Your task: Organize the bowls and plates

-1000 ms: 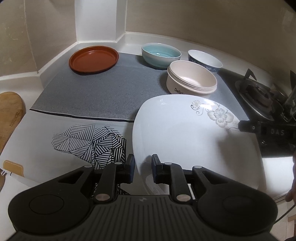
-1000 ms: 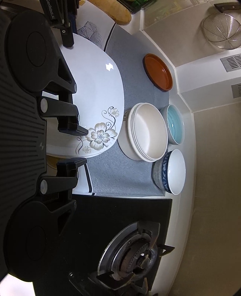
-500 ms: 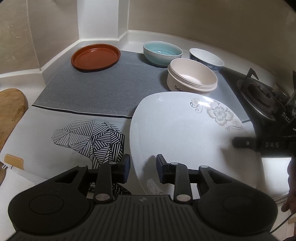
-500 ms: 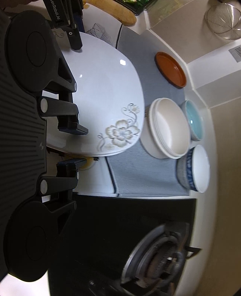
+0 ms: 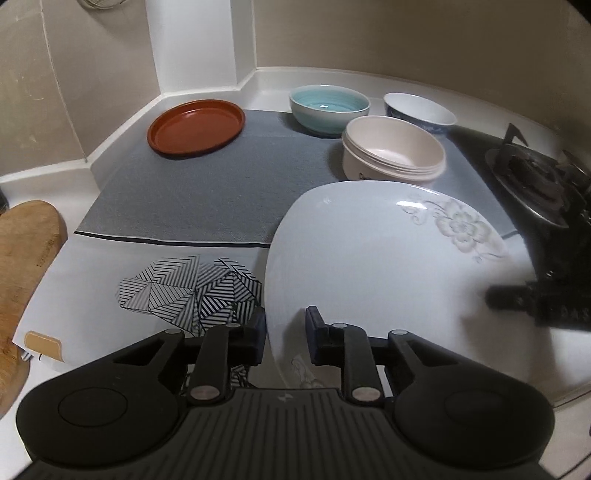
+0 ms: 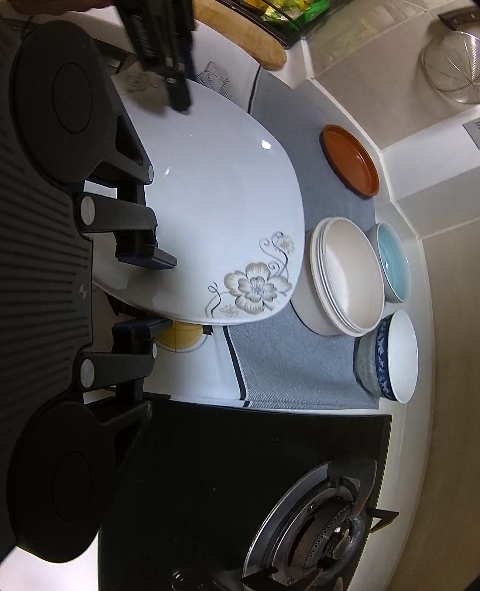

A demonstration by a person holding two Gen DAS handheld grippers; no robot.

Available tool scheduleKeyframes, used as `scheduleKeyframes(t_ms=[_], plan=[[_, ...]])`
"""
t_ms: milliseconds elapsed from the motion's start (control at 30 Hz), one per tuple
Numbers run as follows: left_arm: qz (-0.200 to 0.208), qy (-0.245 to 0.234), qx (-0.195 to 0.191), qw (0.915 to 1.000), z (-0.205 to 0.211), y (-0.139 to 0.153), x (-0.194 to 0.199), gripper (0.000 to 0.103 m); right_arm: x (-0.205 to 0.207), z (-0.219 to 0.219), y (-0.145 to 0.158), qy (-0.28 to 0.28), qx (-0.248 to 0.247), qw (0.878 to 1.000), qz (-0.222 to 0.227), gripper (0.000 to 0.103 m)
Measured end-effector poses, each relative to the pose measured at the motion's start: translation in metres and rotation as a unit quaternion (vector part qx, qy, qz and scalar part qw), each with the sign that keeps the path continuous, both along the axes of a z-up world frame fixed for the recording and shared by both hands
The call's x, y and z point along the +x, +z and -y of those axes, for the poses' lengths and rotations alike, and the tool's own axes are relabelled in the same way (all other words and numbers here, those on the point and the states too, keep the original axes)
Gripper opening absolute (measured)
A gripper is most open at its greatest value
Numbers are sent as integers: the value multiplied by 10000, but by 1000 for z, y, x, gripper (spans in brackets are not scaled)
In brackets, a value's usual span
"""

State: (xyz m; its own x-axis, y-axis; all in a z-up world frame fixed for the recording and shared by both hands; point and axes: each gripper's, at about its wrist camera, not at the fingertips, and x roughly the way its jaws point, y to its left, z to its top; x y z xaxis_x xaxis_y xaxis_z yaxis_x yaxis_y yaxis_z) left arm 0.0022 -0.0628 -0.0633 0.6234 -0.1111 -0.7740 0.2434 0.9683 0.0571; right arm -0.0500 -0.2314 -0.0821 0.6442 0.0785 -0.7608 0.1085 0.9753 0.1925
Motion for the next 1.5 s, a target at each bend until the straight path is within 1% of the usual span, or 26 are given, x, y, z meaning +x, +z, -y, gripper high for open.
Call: scheduleKeyframes(t_ms=[233,300,333,400,500,533,600,733,833,900,1000,1133,1200,1267,1367,1433,1467,1500], plan=[[-56,9,114,9999,-7,1,3,27,6,-4,-2,68,105,9999,33,29],[-77,18,97,9999,-11,2,5,27,7,-7,-2,130,119,9998,46,29],[-90,27,57,9999,-14,2,7,29,7,-8,-2,156,113,9998,52,29],[-90,42,-68,9999,-18,4,8,30,9,-10,-2,178,102,9998,51,31],[-74,62,-315,9995,-26,9,13,35,10,-9,-2,166,81,9998,8,32],[-62,83,-408,9991,-30,11,16,37,10,-9,-1,131,66,9999,13,32],[-53,121,-576,9983,-38,17,21,38,8,-7,3,4,-49,10000,18,33],[219,211,-840,9960,-60,31,36,38,6,-6,11,-293,-203,9994,6,35],[364,458,-1055,9927,-82,38,58,38,8,-12,19,-427,-426,9982,75,35],[449,661,-1138,9903,-95,40,78,38,10,-14,28,-599,-453,9970,182,35],[470,928,-1314,9859,-111,38,112,38,16,-19,40,-779,-518,9950,356,35],[506,1109,-1487,9813,-116,28,162,38,21,-29,55,-925,-560,9930,482,35],[510,1304,-1548,9780,-117,22,187,38,20,-35,59,-946,-615,9923,502,35],[420,1610,-1685,9716,-120,12,215,38,18,-38,63,-976,-688,9916,506,35],[149,2035,-1843,9615,-124,-5,250,38,13,-40,70,-1055,-818,9898,499,35],[15,2202,-1873,9573,-127,-14,266,37,11,-41,74,-1107,-934,9883,485,35],[-7,2199,-1909,9567,-127,-16,270,36,11,-41,75,-1128,-958,9878,477,35],[-15,2159,-1906,9576,-128,-16,271,27,11,-42,76,-1153,-971,9875,470,35]])
